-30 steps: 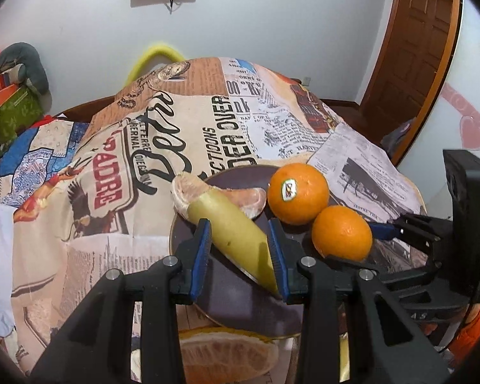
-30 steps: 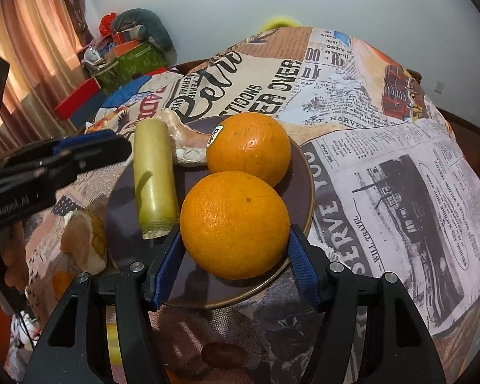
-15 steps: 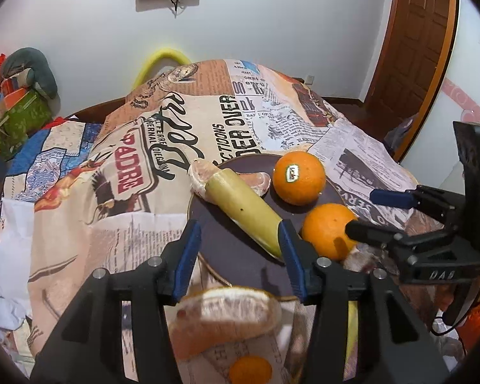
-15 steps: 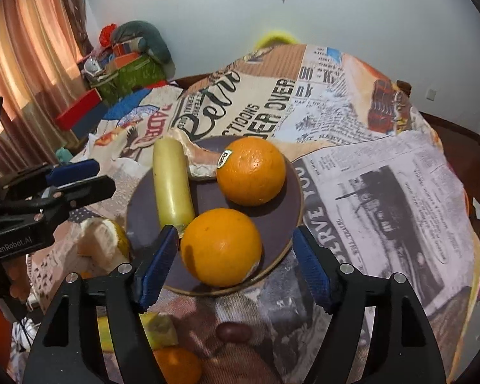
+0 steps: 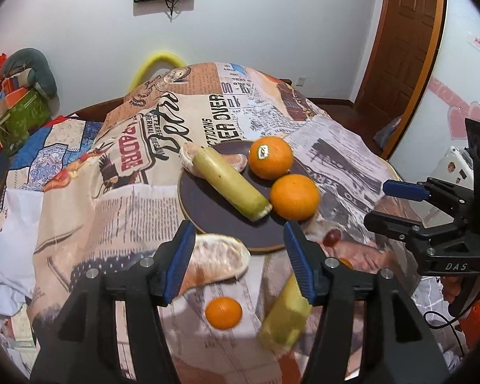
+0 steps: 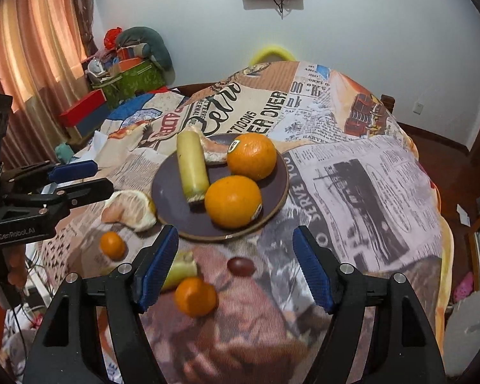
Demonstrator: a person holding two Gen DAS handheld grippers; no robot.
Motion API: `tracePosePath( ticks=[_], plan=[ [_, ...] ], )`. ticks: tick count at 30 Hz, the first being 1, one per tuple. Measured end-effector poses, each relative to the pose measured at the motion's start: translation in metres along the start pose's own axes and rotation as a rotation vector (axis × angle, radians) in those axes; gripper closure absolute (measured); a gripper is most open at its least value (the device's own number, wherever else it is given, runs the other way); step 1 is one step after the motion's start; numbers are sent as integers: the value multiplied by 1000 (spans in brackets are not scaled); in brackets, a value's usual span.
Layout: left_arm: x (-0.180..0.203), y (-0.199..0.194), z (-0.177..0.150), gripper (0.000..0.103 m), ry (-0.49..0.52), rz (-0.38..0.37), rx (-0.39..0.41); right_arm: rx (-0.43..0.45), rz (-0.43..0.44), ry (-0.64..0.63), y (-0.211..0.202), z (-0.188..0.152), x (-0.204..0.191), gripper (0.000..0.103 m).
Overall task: Organize fruits
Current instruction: 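Grasp a small tangerine with the right tool while the left approaches the other corn cob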
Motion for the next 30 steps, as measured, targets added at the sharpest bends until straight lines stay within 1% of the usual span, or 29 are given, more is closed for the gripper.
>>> tracePosePath(
  ticks=[5,16,18,22,24,25,27,28,30],
  plan=[
    [8,-9,-16,43,-5,-17,-25,-13,1,0,-7,-16,-6,32],
    [14,-10,-47,42,-17,-26,-89,-91,18,-18,6,-55,-19,33],
    [14,-9,-51,42,-18,-21,-94,-105,27,-11,9,-59,-21,41],
    [17,-5,-58,42,-19,-38,-113,-127,41,-4,16,-65,-25,49],
    [19,-2,-60,42,-10,-43,-121,-136,48,-3,20,-67,-26,57],
    [20,-1,-60,42,-8,-44,-123,-143,52,-4,23,-67,-27,59],
    [24,3,-62,42,-4,-53,-132,-152,69,2,27,-68,-28,68],
    [25,4,-63,42,-3,-55,-135,-152,80,9,27,-68,-29,69],
    [30,8,-65,42,7,-65,-146,-140,72,3,25,-68,-28,69]
  ],
)
Point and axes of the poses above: each gripper's, at about its wrist camera, not at the fingertips, and y roughly the way its jaws point, x to its right, z to its top, the point moved 7 cm from there along y, roughly the way its jaws point, and after that the axes turned 9 degrees about x, right-handed, at the moved point
